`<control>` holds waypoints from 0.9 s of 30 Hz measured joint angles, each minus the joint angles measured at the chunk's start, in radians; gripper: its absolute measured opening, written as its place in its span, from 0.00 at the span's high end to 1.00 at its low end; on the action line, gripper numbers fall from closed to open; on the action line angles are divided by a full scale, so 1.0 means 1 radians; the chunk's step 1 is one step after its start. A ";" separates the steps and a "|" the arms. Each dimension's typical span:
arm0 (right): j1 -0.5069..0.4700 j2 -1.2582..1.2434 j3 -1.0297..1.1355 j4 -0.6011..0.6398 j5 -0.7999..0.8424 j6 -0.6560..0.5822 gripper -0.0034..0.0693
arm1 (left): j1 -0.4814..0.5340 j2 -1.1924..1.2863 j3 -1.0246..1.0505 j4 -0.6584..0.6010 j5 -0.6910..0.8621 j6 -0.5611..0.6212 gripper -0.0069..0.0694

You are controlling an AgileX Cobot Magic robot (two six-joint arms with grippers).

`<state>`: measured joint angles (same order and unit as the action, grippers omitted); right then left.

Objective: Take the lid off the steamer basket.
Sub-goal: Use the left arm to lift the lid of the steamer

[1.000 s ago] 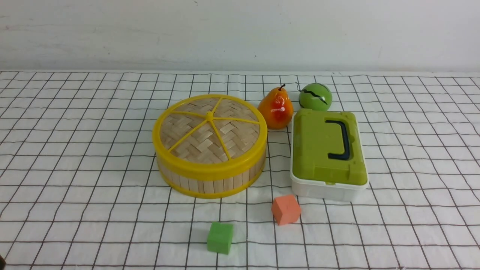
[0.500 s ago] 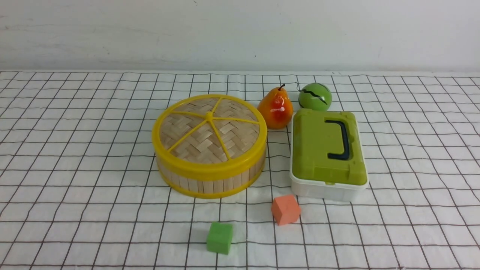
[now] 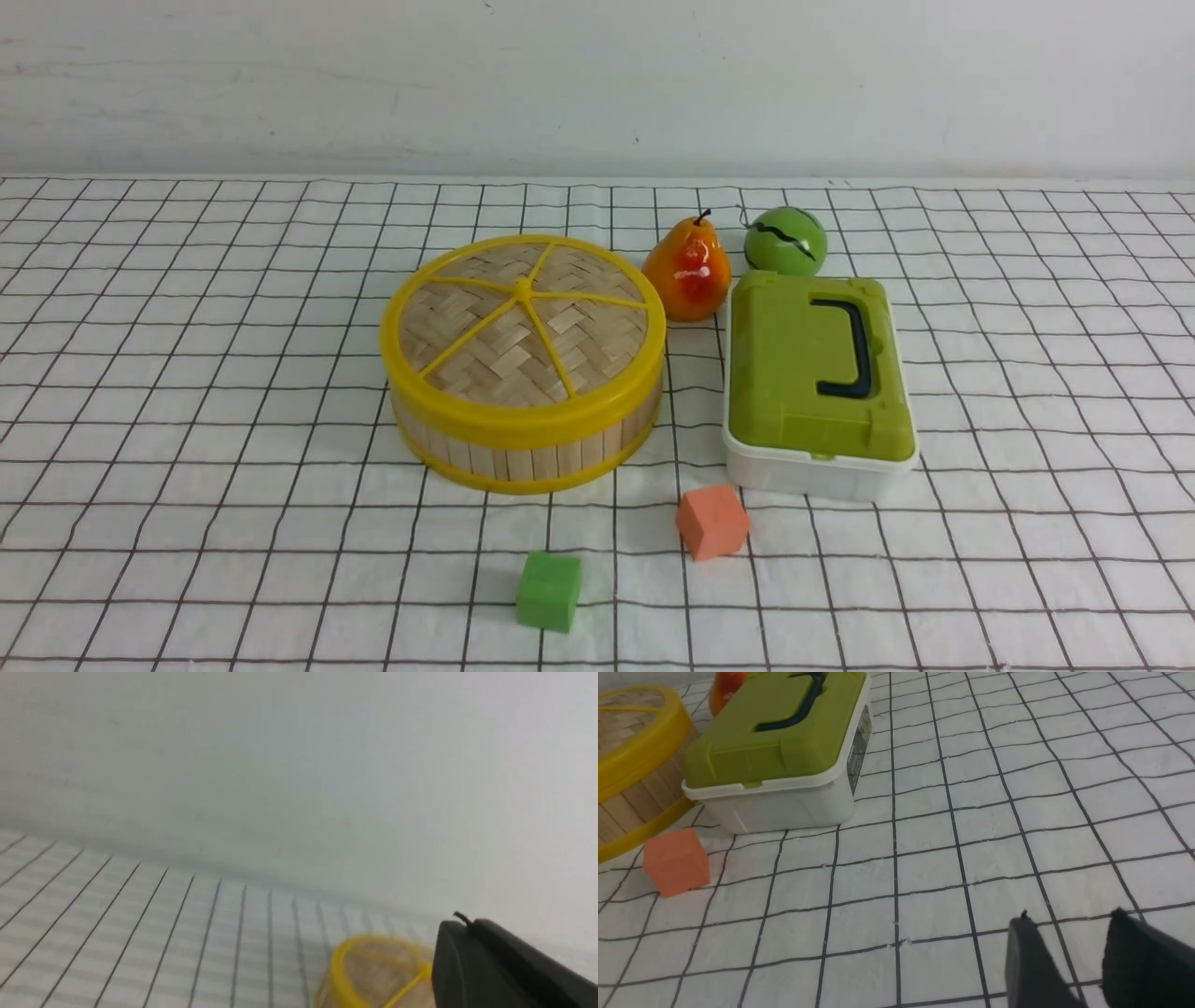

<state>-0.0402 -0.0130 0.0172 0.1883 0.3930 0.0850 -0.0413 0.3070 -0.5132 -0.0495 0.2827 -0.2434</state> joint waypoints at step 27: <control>0.000 0.000 0.000 0.000 0.000 0.000 0.62 | -0.225 1.359 -0.851 -0.469 0.415 0.381 0.93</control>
<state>-0.0402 -0.0130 0.0172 0.1883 0.3930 0.0850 -0.2662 1.6655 -1.3647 -0.5189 0.6973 0.1373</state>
